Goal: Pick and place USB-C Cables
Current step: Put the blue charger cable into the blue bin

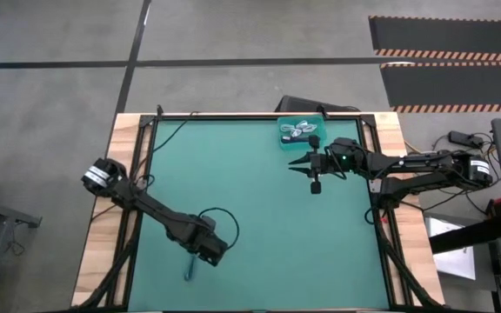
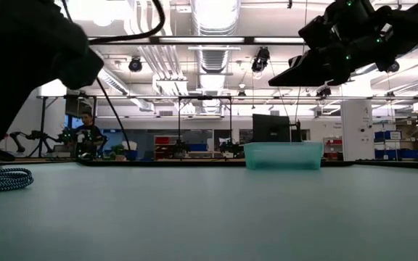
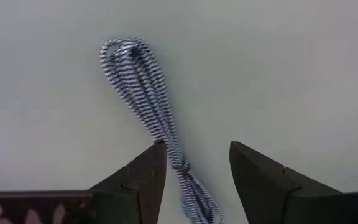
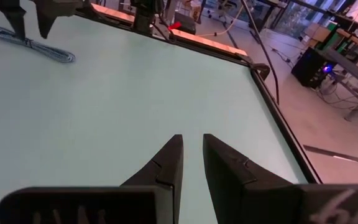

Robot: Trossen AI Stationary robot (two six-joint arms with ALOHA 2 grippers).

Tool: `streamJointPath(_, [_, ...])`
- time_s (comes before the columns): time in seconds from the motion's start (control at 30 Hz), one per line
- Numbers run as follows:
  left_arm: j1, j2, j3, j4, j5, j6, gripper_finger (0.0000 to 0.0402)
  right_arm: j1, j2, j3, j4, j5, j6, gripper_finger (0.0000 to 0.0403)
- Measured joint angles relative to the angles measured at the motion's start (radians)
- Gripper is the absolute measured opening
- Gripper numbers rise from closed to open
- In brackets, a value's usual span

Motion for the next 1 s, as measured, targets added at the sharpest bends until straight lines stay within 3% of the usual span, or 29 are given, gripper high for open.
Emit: streamJointPath(1.0, [-0.011,0.104,-0.016,-0.032,-0.029,-0.008,0.0159,0.000,0.000,0.000,-0.001,0.001,-0.002,0.0052])
